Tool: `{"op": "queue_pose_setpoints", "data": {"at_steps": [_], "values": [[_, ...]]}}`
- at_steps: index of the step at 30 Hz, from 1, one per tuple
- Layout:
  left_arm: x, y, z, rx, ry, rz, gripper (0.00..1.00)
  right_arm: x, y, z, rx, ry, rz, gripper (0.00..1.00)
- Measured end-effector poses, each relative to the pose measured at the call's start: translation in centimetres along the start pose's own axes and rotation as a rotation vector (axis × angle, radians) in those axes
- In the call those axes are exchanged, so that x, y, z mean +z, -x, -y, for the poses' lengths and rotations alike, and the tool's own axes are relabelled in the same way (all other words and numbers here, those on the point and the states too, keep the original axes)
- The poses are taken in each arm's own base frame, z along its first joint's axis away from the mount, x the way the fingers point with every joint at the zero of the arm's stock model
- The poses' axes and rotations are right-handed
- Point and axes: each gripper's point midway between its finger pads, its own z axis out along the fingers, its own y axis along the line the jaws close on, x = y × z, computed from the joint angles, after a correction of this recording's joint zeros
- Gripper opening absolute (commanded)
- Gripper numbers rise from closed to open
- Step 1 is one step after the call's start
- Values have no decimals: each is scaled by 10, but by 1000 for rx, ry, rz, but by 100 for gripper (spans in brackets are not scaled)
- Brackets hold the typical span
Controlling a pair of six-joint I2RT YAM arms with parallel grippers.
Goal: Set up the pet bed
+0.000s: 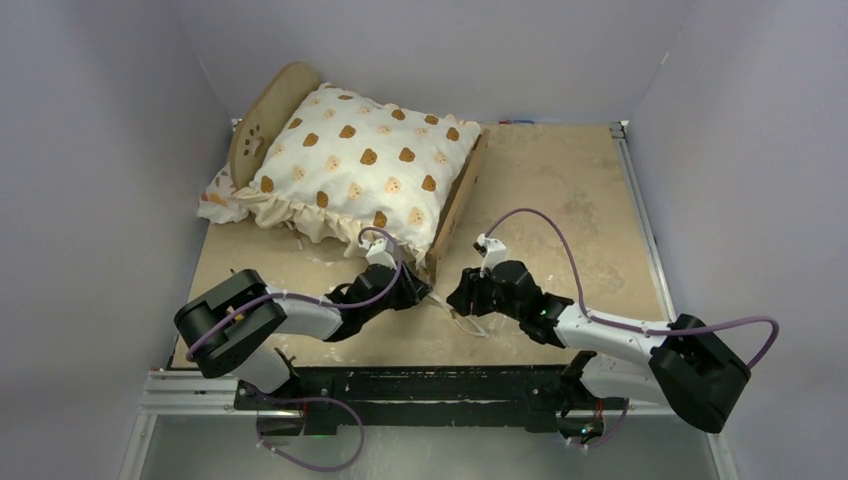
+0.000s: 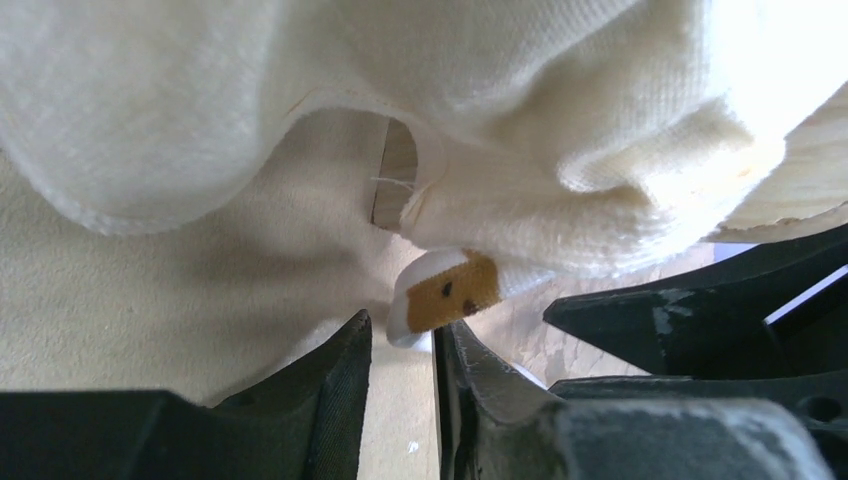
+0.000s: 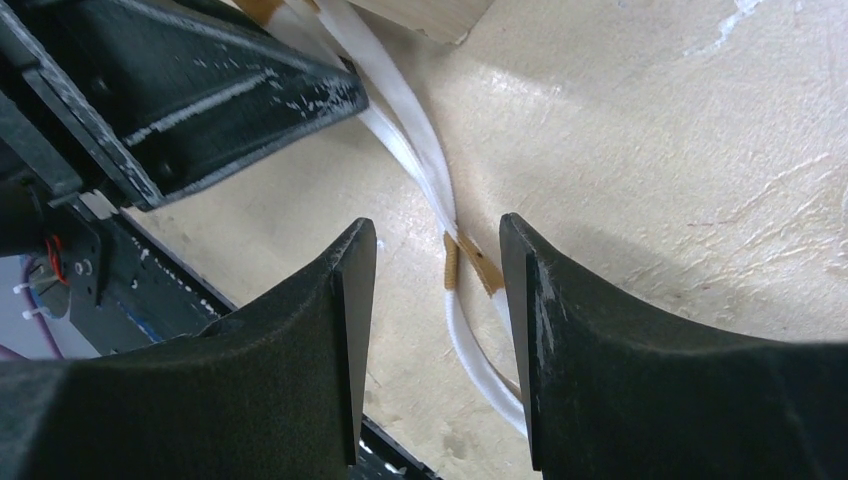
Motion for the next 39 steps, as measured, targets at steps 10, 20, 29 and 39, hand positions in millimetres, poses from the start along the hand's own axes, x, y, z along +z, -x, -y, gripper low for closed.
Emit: {"op": "queue_pose_setpoints", "data": {"at_steps": [10, 20, 29, 39], "values": [[6, 3, 5, -28, -43, 55, 8, 0, -8, 5, 5, -5, -7, 52], [-15, 11, 16, -9, -60, 59, 0, 2, -7, 6, -29, 0, -2, 51], [-29, 13, 26, 100, -36, -7, 0, 16, 0, -5, -72, 24, -22, 50], [-52, 45, 72, 297, -33, -50, 0, 21, 11, -17, -113, 43, -14, 50]]}}
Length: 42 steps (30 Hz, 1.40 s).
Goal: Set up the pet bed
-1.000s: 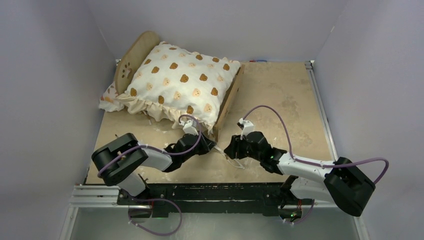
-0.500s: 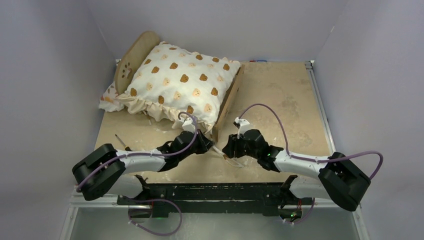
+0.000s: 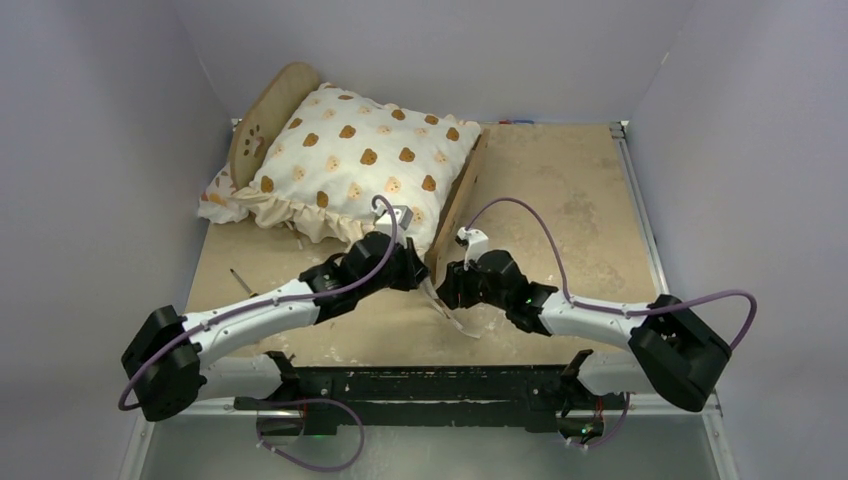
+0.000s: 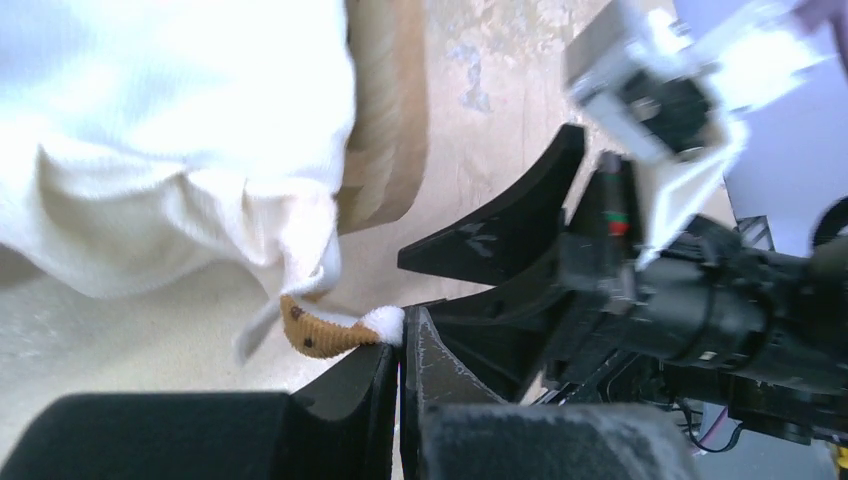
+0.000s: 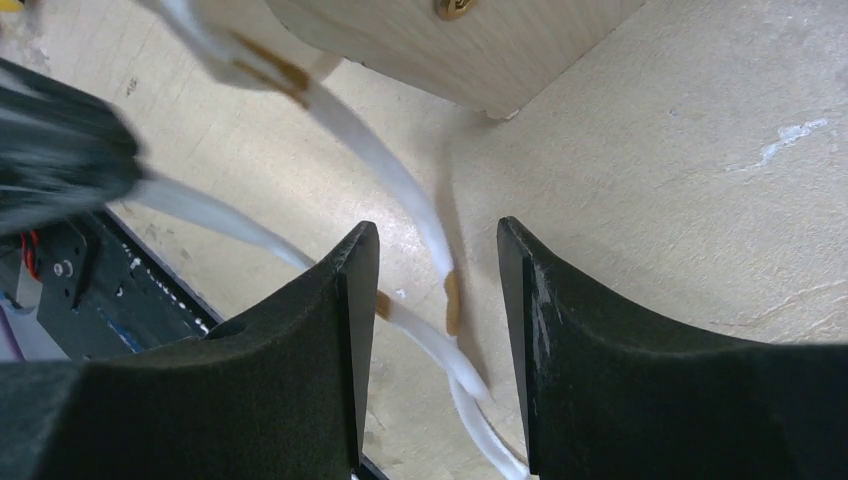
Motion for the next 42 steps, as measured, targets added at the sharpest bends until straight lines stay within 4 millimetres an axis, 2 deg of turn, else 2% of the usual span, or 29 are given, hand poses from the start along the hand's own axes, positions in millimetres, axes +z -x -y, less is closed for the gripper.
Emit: {"op": "queue_pose_setpoints", "data": {"at_steps": [4, 9, 15, 22, 27, 31, 38, 42], "values": [[-16, 26, 8, 84, 29, 19, 0, 3, -2, 1, -16, -7, -18, 48], [-30, 41, 4, 174, 95, 15, 0, 10, -19, 4, -37, -27, -85, 47], [-37, 32, -17, 244, 185, -39, 0, 16, -36, -8, -73, -9, -140, 48], [-38, 20, -29, 265, 211, -73, 0, 15, -44, -26, -105, 36, -150, 49], [-40, 16, -34, 270, 220, -86, 0, 17, -46, -25, -112, 13, -147, 44], [-46, 21, -31, 273, 210, -70, 0, 16, -39, -21, -96, -24, -118, 42], [-49, 24, -30, 270, 204, -56, 0, 6, 6, -28, -49, -44, 45, 45], [-49, 20, -32, 271, 204, -64, 0, 13, 14, -33, -31, -35, 80, 46]]}}
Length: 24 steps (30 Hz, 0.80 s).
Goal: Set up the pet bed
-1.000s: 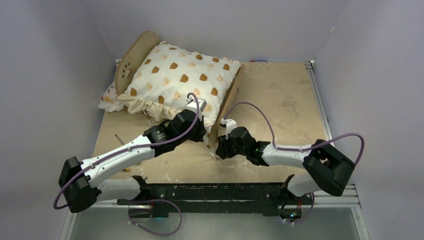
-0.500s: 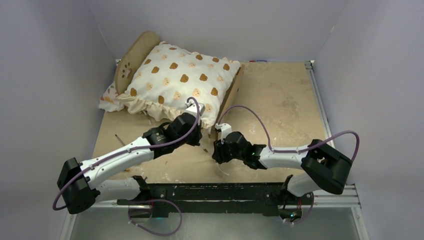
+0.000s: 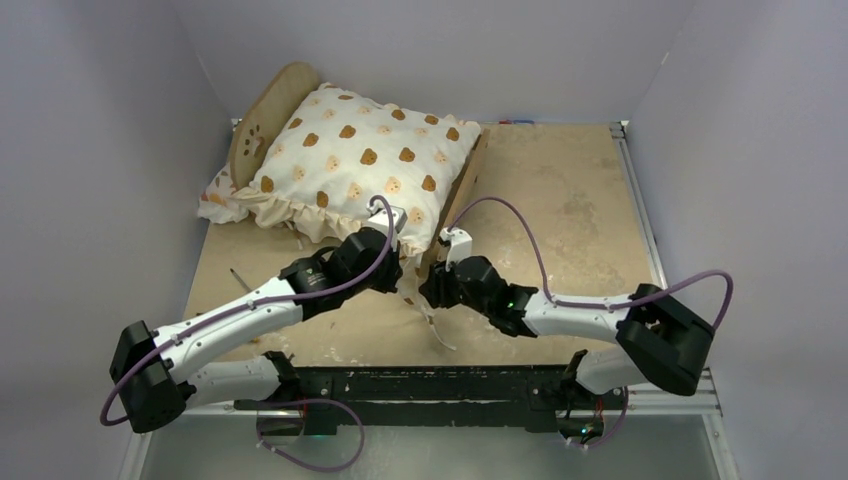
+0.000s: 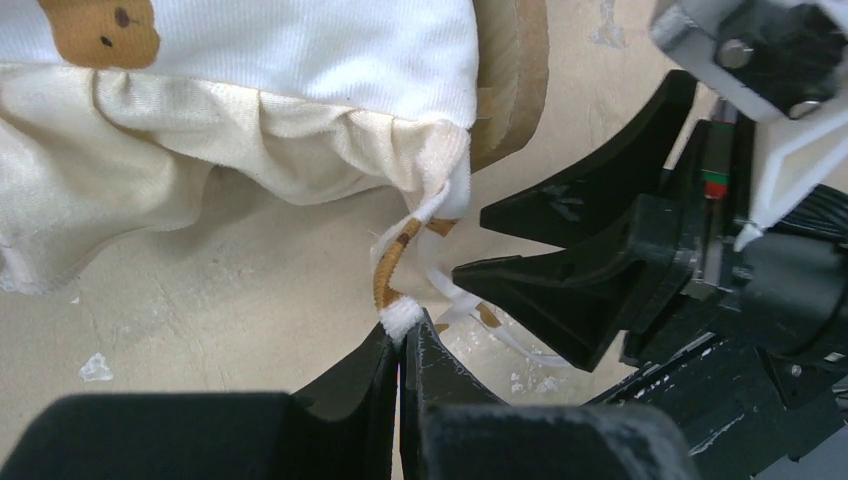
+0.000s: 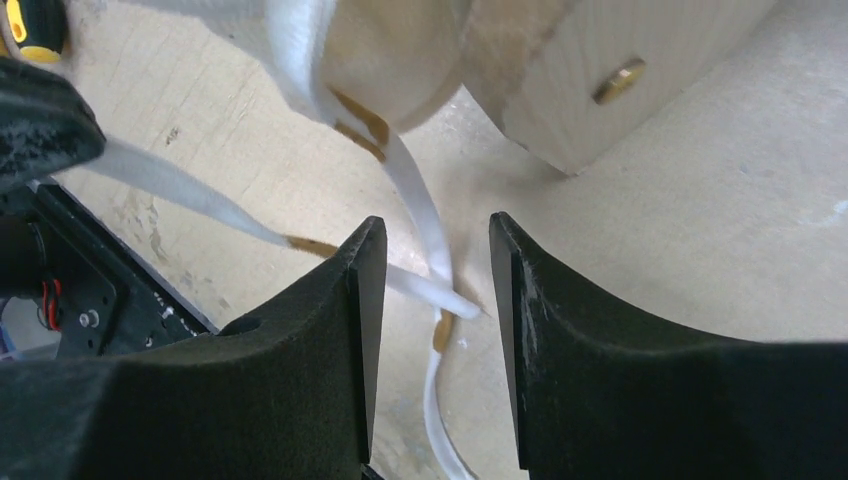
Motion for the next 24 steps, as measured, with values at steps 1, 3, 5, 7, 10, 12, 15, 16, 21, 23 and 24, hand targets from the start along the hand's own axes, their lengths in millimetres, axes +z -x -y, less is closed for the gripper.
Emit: {"op": "queue_pose_setpoints", "data": {"at_steps": [1, 3, 5, 7, 10, 12, 15, 16, 21, 23, 24], "values": [[0, -1, 0, 1, -1, -3, 0, 3, -1, -1, 2, 4, 0, 46], [1, -3, 0, 1, -1, -6, 0, 12, -5, -5, 9, 21, -10, 49], [1, -3, 0, 1, -2, -5, 0, 20, -12, -8, 17, 40, -25, 51], [1, -2, 0, 1, -3, -4, 0, 25, -18, -10, 24, 57, -36, 51], [1, -2, 0, 0, -3, -3, 0, 32, -21, -10, 39, 59, -28, 49], [0, -1, 0, 0, -4, 1, 0, 37, -23, -7, 43, 40, -19, 47], [-5, 2, -2, -3, 1, 15, 0, 44, -27, 0, 39, 4, -10, 40], [-6, 2, -3, -4, 4, 19, 0, 46, -30, 3, 35, -12, -11, 37], [-17, 7, -14, -4, 47, 44, 0, 50, -39, 18, 43, -108, -13, 19], [-20, 9, -17, -5, 61, 56, 0, 48, -39, 23, 53, -144, -7, 11], [-21, 10, -18, -6, 66, 61, 0, 45, -38, 26, 57, -163, -8, 9]]}}
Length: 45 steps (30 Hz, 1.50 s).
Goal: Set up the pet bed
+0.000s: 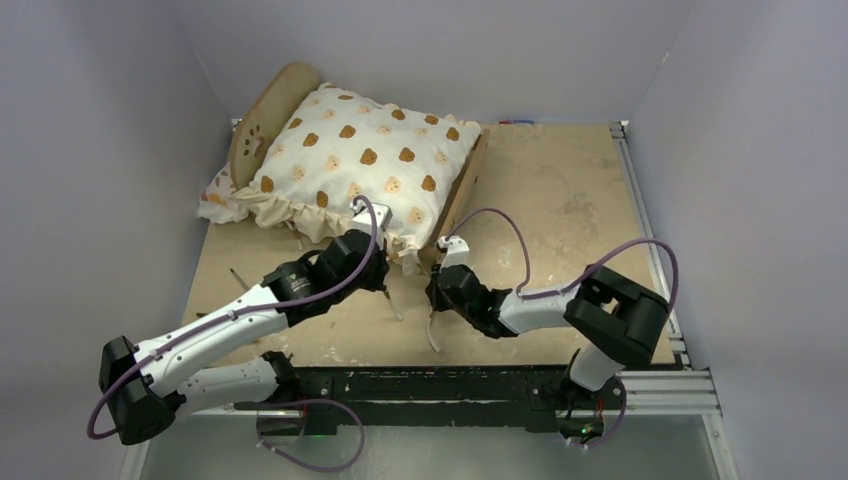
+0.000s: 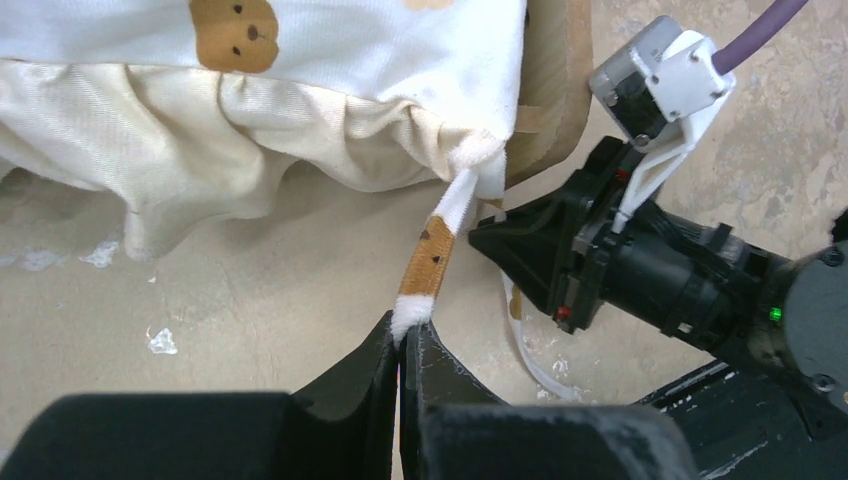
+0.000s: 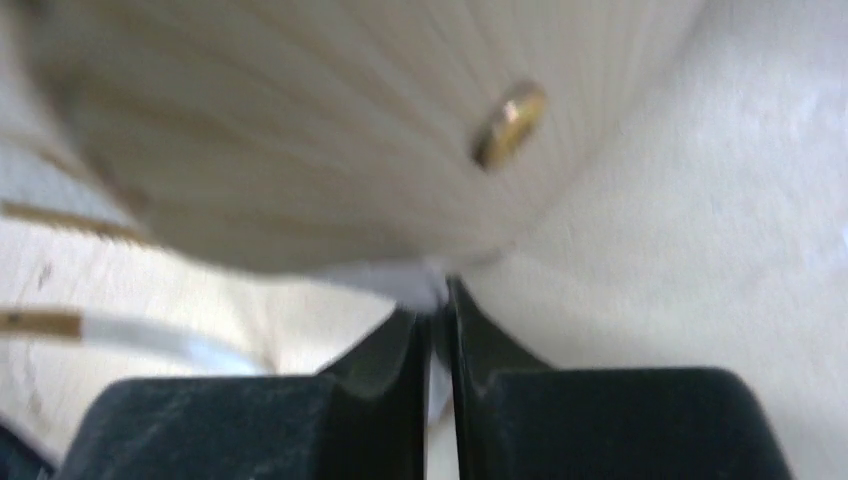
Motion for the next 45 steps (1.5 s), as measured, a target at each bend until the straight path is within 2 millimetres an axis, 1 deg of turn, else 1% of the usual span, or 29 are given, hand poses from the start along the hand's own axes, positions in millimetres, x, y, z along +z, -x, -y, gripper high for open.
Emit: {"op": "queue_pose_setpoints", "data": {"at_steps": [2, 4, 5, 6, 7, 10, 14, 16, 18, 20, 24, 26, 29, 31, 35, 38, 41, 45], "values": [[0, 1, -2, 0, 13, 6, 0, -6, 3, 5, 4, -26, -1, 4], [0, 1, -5, 2, 27, 8, 0, -17, 12, 6, 7, -36, 7, 2], [0, 1, -6, 2, 34, 11, 0, -24, 18, 5, 5, -34, 13, 1], [0, 2, -8, 2, 42, 13, 0, -34, 30, 2, 3, -26, 28, 0], [1, 1, -9, 3, 49, 14, 0, -38, 36, 0, 3, -20, 41, 0], [3, 0, -13, 7, 72, 13, 0, -55, 76, -15, -24, -2, 96, 0], [5, 3, -18, 0, 105, 32, 0, -75, 144, -42, -63, 21, 227, 0], [5, 8, -21, -4, 127, 53, 0, -83, 174, -50, -87, 14, 295, 0], [3, 14, -24, -8, 146, 75, 0, -89, 195, -54, -112, -1, 343, 0], [0, 27, -23, -20, 156, 112, 0, -93, 213, -56, -137, -19, 388, 0], [-10, 62, -17, -54, 150, 205, 0, -91, 233, -56, -176, -54, 444, 0], [-14, 76, -14, -70, 144, 243, 0, -88, 239, -53, -189, -73, 461, 0], [-16, 90, -11, -74, 143, 278, 0, -83, 246, -45, -203, -97, 481, 0], [-14, 94, -10, -72, 145, 288, 0, -79, 253, -37, -204, -118, 494, 0], [-11, 94, -13, -64, 159, 283, 0, -72, 267, -19, -182, -143, 519, 0], [-11, 97, -17, -68, 169, 292, 0, -68, 277, -12, -174, -142, 528, 0], [-10, 101, -19, -76, 175, 304, 0, -64, 287, -17, -170, -122, 538, 0], [-10, 102, -21, -79, 179, 307, 0, -62, 285, -24, -171, -80, 529, 0]]}}
